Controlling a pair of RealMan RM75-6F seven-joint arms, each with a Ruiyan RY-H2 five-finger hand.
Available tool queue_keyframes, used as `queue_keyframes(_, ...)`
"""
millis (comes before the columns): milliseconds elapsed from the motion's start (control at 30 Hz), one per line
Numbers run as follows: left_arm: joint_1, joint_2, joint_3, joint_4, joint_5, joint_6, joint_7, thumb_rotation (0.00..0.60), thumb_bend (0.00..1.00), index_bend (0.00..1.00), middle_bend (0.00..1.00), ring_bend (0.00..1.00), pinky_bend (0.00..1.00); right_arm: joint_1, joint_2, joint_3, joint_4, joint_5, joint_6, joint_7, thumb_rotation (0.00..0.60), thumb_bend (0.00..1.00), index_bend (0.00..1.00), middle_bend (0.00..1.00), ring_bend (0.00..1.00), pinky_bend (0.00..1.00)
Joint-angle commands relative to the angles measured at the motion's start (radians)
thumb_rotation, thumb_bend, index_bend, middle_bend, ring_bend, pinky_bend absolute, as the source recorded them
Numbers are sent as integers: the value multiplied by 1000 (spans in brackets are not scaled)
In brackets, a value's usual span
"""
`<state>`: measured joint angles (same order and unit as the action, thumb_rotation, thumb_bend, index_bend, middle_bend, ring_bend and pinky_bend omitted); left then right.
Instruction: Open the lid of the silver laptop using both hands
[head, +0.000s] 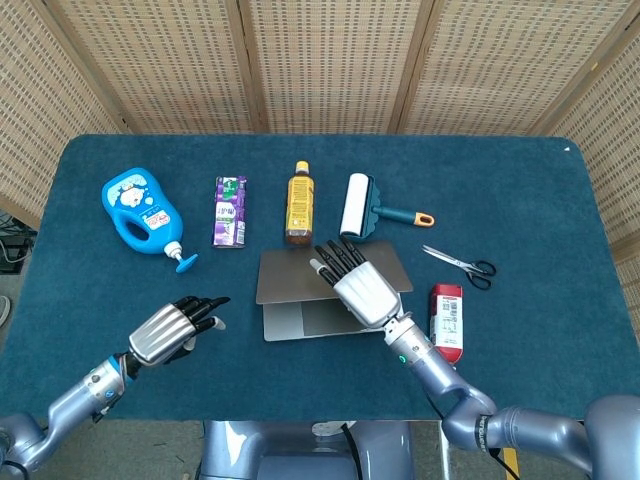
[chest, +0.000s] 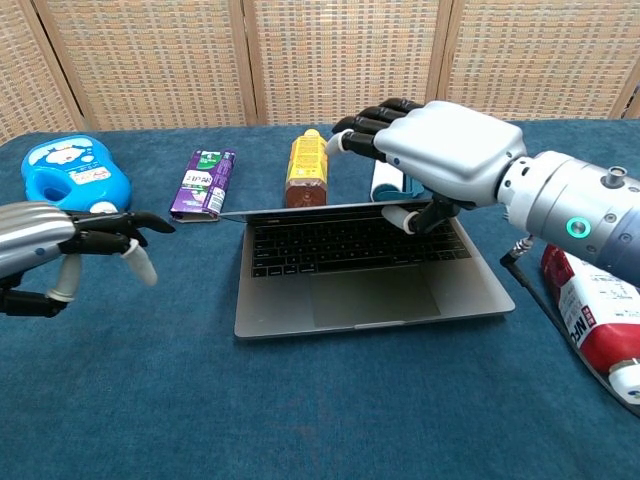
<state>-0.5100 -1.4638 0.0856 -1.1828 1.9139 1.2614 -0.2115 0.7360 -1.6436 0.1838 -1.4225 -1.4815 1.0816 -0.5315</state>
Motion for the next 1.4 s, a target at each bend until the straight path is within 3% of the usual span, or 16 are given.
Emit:
queue_keyframes(33,-33,-43,-2,22,-4,-16,-19,600,1000,349,111,213,277,2,0,-2,0,-2,3,6,600,609,158,135,75,60)
queue_keyframes(833,-200,-291,-33,134,-119,-231,59,600,1000,359,112,218,285,39,20,16,-23,25,-4,-3,600,611,163,145,78,63)
queue_keyframes(1400,-218,-331,-2,179,-155,-238,42,600,1000,359,112,218,285,106,25,117,24,145,-42,-29,600,610,168,146,78,63)
